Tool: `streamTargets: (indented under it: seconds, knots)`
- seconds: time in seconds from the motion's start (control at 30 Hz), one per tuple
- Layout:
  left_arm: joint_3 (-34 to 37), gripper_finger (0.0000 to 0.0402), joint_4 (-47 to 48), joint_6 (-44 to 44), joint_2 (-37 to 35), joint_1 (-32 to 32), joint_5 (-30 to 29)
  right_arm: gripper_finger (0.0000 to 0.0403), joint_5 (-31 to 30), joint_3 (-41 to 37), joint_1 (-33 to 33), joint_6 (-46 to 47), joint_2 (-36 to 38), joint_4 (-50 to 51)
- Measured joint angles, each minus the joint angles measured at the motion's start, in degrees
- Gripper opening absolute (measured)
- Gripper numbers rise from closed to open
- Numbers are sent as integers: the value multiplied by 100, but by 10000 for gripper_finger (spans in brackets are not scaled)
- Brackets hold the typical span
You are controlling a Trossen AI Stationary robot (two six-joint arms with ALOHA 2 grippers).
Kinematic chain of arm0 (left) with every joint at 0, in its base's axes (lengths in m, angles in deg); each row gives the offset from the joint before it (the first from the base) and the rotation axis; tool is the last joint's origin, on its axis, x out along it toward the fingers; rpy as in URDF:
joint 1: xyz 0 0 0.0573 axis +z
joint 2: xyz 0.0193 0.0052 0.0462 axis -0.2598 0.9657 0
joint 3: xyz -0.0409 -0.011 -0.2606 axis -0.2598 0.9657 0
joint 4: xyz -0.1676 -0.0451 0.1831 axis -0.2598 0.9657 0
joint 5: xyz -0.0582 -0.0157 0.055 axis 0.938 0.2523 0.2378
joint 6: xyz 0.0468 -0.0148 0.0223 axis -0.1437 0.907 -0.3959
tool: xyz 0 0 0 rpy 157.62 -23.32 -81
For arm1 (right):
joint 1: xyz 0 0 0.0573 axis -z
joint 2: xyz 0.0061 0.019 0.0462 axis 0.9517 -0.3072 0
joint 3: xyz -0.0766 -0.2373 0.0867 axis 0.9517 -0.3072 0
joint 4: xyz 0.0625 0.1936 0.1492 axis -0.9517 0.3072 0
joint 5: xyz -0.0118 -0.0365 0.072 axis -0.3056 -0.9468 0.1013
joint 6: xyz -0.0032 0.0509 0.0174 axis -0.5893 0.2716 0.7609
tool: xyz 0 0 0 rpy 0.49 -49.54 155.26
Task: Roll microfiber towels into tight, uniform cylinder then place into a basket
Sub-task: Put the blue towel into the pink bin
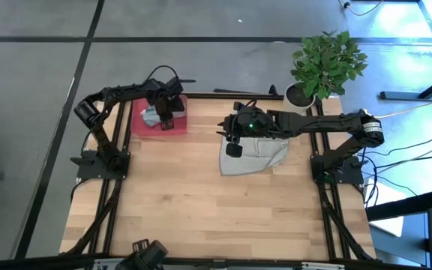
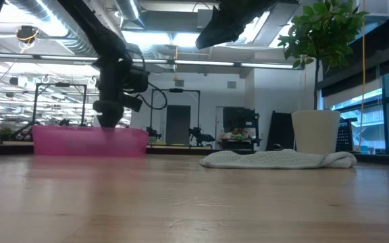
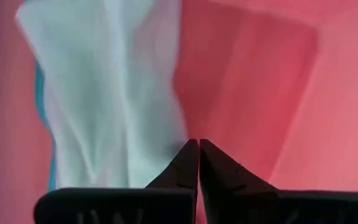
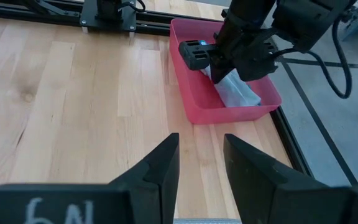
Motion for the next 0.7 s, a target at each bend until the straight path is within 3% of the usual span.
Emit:
streamTargets:
  seconds: [0.33,0.7]
  knots:
    - [227,0,-128,461,4,400,-1319,126,-2,0,0,2,0,-2]
    - [227,0,-761,-26,4,492,-1403,126,0,0,0,4,0,0]
